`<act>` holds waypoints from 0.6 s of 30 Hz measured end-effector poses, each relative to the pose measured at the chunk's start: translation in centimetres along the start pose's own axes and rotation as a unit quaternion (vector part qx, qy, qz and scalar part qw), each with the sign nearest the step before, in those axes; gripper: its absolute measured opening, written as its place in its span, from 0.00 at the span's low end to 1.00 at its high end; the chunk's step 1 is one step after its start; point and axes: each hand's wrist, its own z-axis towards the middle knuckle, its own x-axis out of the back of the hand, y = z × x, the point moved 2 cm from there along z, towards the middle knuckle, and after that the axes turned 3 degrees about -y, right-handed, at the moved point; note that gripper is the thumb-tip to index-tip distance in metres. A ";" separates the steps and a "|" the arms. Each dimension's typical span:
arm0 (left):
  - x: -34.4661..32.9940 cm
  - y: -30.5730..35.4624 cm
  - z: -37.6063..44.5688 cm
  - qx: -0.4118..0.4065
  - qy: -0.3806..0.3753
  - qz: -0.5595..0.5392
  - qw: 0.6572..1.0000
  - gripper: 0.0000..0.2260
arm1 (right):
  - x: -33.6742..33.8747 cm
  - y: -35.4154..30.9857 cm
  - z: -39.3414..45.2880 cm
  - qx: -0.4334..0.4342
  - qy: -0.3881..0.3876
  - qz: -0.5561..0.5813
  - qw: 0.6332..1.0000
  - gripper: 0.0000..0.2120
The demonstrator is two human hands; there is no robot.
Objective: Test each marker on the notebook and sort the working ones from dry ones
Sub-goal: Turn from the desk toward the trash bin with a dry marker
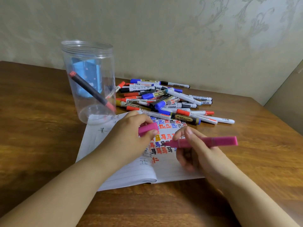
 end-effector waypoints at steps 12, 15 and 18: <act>-0.5 -0.1 -0.2 0.012 -0.034 0.029 0.999 0.08 | -1.0 0.6 0.7 0.059 0.115 -0.180 0.975 0.13; -0.4 0.0 -0.3 0.015 -0.037 0.026 0.999 0.08 | -1.2 0.6 0.7 0.065 0.115 -0.211 0.969 0.13; -0.3 0.0 -0.3 0.016 -0.041 0.023 0.999 0.08 | -1.2 0.5 0.6 0.068 0.114 -0.232 0.964 0.14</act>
